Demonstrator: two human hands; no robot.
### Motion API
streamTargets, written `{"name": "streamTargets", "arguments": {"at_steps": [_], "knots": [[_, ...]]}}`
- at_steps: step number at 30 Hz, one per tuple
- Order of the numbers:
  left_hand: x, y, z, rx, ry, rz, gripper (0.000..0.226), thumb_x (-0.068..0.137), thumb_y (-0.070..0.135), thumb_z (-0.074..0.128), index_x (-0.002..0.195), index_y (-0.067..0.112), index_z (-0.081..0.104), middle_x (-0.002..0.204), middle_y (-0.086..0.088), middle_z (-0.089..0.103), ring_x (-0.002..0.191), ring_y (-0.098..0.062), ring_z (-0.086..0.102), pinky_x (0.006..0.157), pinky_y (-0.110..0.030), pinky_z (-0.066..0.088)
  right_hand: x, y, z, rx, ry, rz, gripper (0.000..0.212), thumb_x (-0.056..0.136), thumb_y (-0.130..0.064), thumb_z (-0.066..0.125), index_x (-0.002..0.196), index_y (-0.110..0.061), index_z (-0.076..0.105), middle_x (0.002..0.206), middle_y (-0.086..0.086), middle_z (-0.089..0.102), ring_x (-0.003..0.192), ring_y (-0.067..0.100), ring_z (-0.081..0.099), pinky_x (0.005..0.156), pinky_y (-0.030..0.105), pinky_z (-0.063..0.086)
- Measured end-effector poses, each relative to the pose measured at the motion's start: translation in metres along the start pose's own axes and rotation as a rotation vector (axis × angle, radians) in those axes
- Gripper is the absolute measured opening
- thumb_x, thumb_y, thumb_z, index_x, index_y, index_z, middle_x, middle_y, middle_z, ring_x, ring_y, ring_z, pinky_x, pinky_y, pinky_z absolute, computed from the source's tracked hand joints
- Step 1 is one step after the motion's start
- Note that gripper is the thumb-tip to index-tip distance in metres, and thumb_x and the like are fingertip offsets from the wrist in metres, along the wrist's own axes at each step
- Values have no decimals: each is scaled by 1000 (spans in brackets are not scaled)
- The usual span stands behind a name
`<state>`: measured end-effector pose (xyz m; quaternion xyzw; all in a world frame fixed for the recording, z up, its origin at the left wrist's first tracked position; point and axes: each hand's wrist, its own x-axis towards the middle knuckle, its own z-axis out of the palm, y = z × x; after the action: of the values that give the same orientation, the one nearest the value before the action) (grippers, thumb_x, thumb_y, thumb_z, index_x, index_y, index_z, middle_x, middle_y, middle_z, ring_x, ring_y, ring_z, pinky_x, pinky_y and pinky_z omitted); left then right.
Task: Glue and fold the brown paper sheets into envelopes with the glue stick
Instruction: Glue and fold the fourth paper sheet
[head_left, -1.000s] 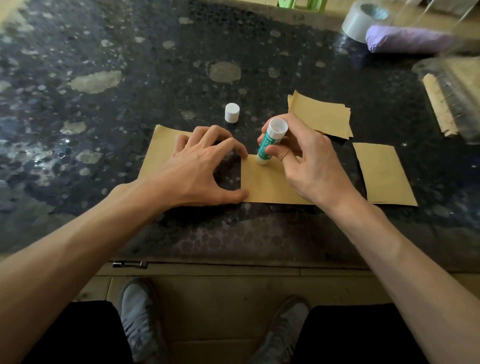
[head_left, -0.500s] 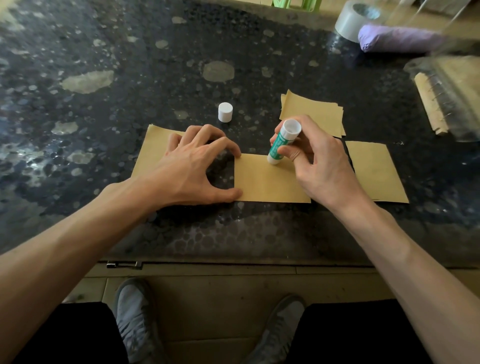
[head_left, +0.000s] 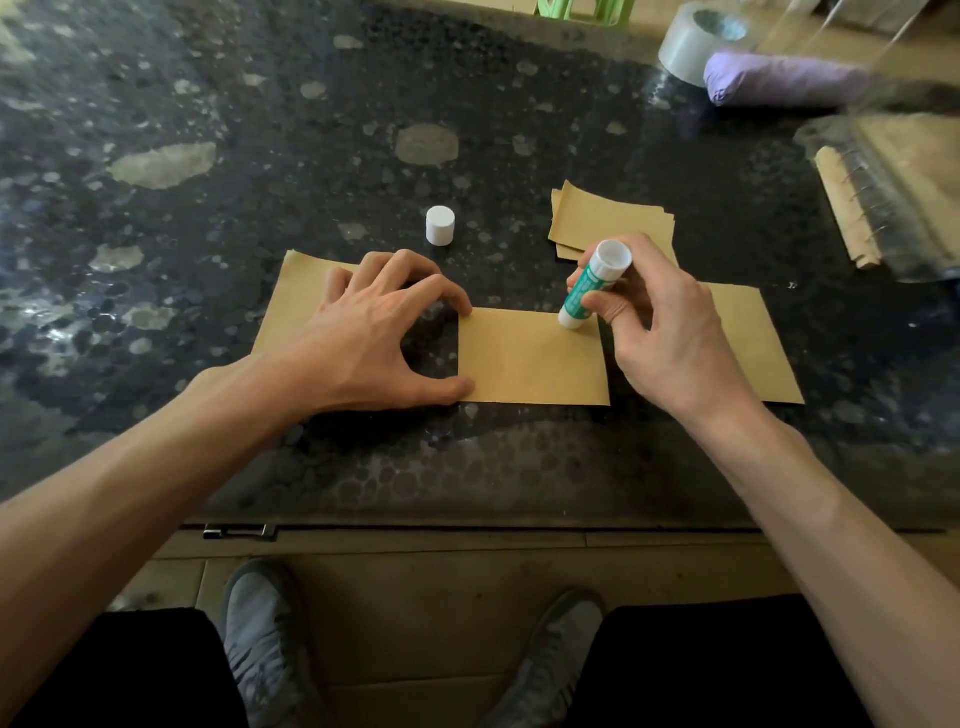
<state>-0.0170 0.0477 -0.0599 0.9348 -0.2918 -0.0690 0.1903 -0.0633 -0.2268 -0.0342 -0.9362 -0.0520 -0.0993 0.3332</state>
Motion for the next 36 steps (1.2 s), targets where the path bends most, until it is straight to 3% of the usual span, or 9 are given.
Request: {"name": "streamTargets", "arguments": {"at_steps": [6,13,19,21,24,29,32,36], "knots": [[0,1,0,6,-2,-8,79,63,88,51,130,48,50,137,15,36,139,-14,27,108,-35,18,-2,3,-5,-21,11,25,25,103,-17,63,128,-18,59,122,-3,69,115,16,67,97,40,59],[0,3,0,4,7,-4,78,62,88,50,129,48,51,136,15,37,138,-14,27,107,-35,19,-7,4,-8,-28,59,35,22,103,-13,63,125,-18,60,112,-9,68,107,12,68,91,38,59],[0,3,-1,7,6,-4,78,62,88,50,130,49,50,136,15,37,139,-14,26,108,-35,18,-8,8,-7,2,70,44,20,103,-13,63,122,-17,59,103,-32,59,101,-8,63,88,15,54],[0,2,0,11,-1,0,78,63,88,50,130,50,49,137,16,36,139,-13,26,108,-34,18,-9,9,-8,126,115,82,19,103,-12,63,122,-13,59,110,-22,67,107,-8,64,92,15,54],[0,3,-1,8,0,0,78,62,88,50,130,49,50,136,16,37,139,-13,25,107,-34,17,-12,9,-17,381,262,199,21,103,-15,64,123,-11,61,119,-3,72,115,4,67,97,24,56],[0,4,-2,14,3,5,78,62,88,49,129,49,50,135,16,37,138,-13,26,109,-36,18,-10,11,-31,506,418,371,27,102,-28,67,127,-18,68,116,-4,70,104,5,67,90,24,56],[-1,5,-2,17,8,8,78,63,88,48,129,47,51,135,15,38,137,-14,28,109,-37,20,-9,5,-31,757,411,506,30,100,-30,69,126,-14,69,106,0,74,89,7,67,82,23,54],[-2,7,-3,52,38,34,71,72,87,45,128,45,52,133,14,41,136,-14,32,108,-39,25,-9,-6,-28,971,295,673,32,95,-24,75,125,-14,69,102,7,79,95,18,77,78,26,59]]}}
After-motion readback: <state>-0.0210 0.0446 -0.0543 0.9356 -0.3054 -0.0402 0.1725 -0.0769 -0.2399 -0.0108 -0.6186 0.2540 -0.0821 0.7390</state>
